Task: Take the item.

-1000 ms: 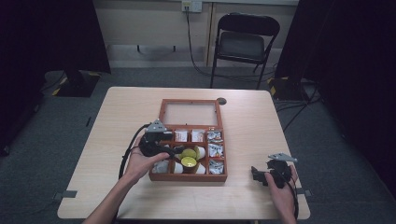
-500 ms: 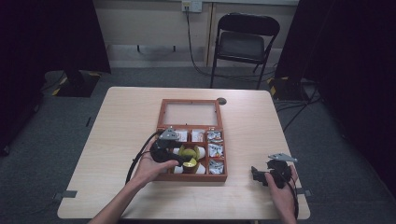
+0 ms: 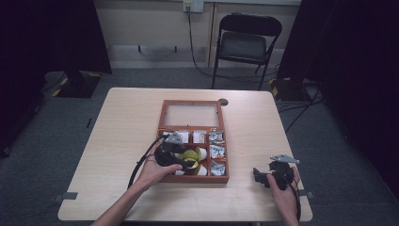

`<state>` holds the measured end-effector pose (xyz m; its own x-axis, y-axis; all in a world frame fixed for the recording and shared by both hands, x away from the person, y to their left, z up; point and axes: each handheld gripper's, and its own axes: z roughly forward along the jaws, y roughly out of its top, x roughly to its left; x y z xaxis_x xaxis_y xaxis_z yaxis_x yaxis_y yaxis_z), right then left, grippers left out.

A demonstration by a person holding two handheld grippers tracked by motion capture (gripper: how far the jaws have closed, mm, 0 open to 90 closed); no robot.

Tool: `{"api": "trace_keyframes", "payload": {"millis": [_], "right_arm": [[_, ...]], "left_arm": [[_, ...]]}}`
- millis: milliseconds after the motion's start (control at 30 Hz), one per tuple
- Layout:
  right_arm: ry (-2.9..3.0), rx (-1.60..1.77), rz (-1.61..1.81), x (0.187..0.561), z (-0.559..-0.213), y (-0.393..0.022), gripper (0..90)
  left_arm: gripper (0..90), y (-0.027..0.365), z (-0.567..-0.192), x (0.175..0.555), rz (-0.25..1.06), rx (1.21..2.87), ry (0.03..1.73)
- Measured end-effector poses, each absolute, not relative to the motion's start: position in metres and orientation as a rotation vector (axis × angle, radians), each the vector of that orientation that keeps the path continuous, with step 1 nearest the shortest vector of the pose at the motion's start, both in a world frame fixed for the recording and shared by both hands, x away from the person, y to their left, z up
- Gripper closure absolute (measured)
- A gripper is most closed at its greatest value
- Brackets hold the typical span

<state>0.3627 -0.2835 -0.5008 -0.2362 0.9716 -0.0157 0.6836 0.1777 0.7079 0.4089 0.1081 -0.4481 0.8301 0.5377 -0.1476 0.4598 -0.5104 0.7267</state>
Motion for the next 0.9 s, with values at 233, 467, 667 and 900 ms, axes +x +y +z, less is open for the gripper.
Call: {"api": "trace_keyframes", "payload": {"millis": [233,467,667,900], "right_arm": [[1.990,1.553,0.812,0.363,-0.501,-0.284,0.0],[1.990,1.553,0.811,0.363,-0.501,-0.284,0.0],[1.990,1.553,0.811,0.363,-0.501,-0.284,0.0],[1.990,1.553,0.811,0.363,-0.501,-0.284,0.0]], "left_arm": [[29.9,0.103,-0.454,0.408,0.100,2.223,0.719],[30.8,0.099,-0.460,0.408,0.077,2.254,0.712],[32.2,0.096,-0.461,0.410,0.051,2.278,0.723],[33.1,0.093,-0.462,0.412,0.038,2.313,0.719]]}}
